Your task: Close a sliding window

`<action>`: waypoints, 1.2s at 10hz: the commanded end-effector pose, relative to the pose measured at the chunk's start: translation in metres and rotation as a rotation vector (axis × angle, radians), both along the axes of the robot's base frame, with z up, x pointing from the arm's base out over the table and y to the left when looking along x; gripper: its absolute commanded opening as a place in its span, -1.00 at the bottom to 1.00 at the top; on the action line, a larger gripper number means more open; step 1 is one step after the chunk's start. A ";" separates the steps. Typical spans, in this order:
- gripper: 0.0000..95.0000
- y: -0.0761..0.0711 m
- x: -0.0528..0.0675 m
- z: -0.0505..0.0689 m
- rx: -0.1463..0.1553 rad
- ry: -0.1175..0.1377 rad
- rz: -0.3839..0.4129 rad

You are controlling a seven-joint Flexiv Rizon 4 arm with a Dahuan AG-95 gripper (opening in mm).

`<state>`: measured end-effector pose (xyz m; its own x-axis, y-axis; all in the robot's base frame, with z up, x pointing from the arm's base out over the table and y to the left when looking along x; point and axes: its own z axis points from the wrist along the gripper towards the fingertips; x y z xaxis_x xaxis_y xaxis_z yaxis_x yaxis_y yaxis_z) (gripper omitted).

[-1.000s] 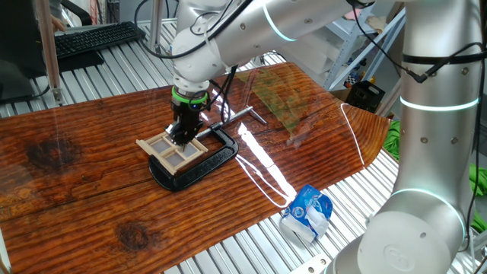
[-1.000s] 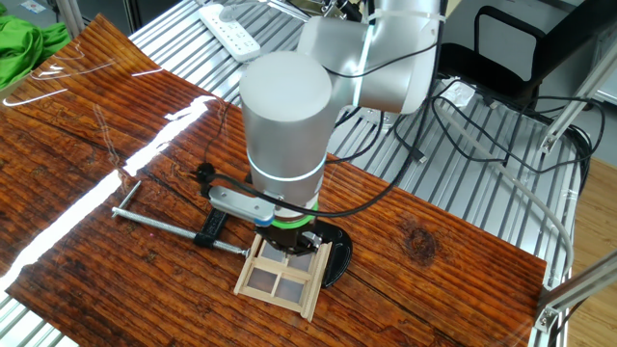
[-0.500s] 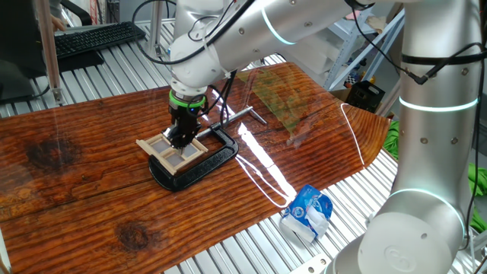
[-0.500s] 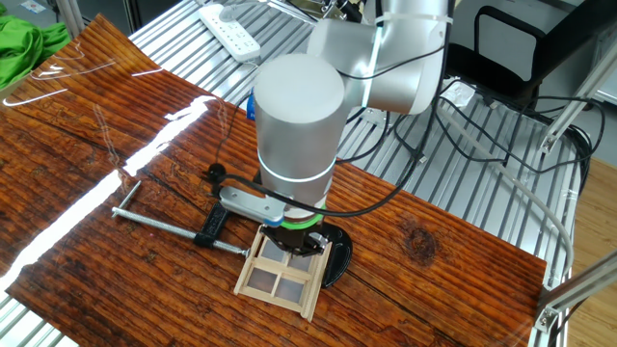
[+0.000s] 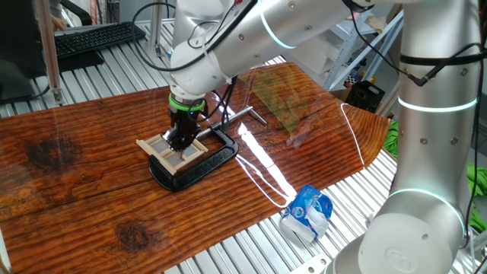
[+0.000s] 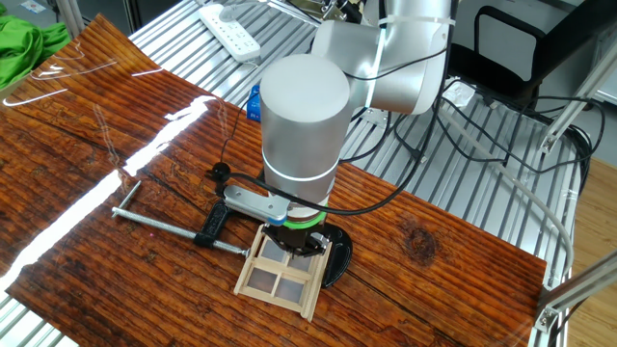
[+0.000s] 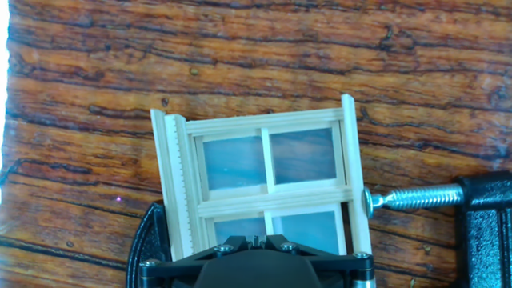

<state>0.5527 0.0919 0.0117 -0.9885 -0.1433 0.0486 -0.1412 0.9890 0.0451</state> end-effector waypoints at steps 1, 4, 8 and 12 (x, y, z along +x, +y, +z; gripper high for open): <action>-1.00 0.000 0.000 0.000 0.001 -0.003 0.001; -1.00 0.000 -0.001 -0.001 -0.001 -0.009 0.003; -1.00 0.000 -0.001 -0.003 0.000 -0.017 0.003; -1.00 0.000 -0.001 -0.004 -0.019 -0.031 0.009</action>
